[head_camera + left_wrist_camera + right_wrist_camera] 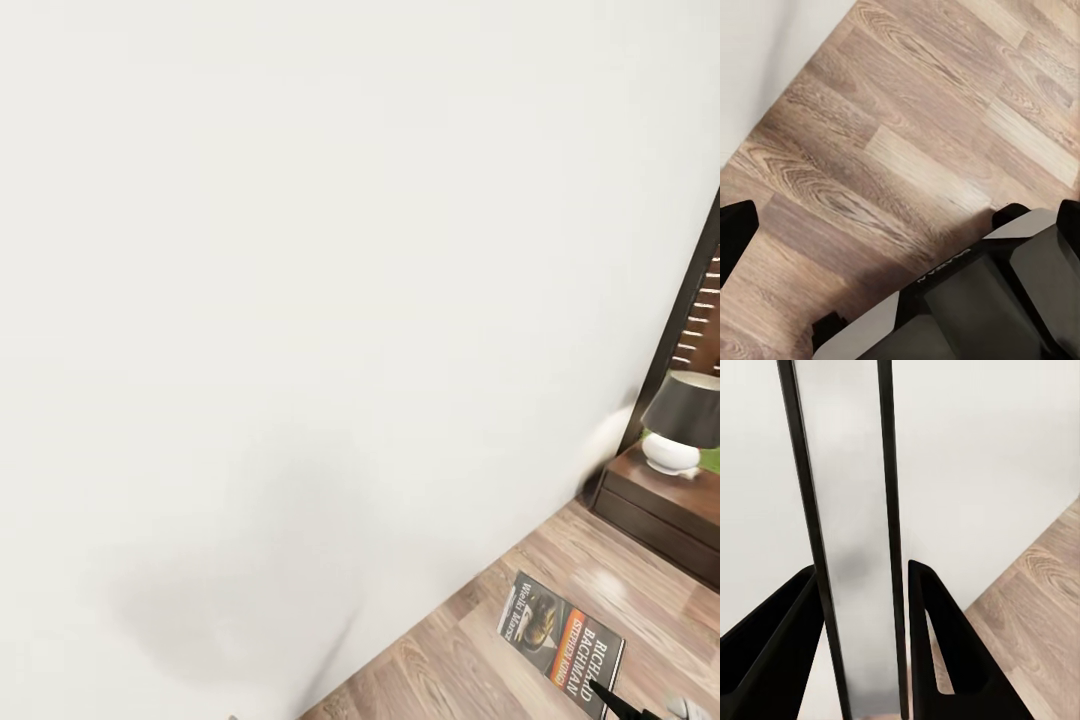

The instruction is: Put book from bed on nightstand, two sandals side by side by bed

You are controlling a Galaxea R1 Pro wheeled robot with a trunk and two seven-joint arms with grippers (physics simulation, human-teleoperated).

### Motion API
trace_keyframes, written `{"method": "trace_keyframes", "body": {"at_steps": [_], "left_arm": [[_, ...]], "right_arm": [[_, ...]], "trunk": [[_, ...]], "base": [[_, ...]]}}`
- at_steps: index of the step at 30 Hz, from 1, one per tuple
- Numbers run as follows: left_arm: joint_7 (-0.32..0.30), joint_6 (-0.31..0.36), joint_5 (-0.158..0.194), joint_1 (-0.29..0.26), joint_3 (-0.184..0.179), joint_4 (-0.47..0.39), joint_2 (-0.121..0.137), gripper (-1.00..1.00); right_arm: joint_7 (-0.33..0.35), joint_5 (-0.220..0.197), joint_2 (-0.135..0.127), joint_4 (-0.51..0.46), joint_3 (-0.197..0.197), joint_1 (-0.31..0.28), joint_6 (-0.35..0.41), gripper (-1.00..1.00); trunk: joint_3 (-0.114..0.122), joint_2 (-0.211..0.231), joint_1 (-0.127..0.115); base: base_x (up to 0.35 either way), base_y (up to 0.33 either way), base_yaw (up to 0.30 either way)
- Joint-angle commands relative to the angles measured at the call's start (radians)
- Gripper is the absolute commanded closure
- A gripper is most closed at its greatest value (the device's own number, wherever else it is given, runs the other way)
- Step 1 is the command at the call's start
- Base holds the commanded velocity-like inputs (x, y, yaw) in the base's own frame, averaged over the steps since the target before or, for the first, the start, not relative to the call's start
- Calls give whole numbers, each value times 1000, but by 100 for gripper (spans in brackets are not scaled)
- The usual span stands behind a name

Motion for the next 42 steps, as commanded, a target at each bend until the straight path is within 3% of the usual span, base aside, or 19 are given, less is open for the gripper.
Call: {"method": "trace_keyframes", "body": {"at_steps": [1, 11, 42], "left_arm": [[0, -8, -8, 0, 0, 1, 0, -100], [0, -8, -8, 0, 0, 1, 0, -100], [0, -8, -8, 0, 1, 1, 0, -100]], "right_arm": [[3, -2, 0, 1, -4, -1, -3, 100], [0, -2, 0, 1, -4, -1, -4, 100], [-1, -2, 0, 1, -4, -1, -4, 100]], "trunk": [[0, -1, 1], [0, -1, 1], [0, -1, 1]], "base": [[327, 0, -4], [114, 0, -73], [1, 0, -247]]}}
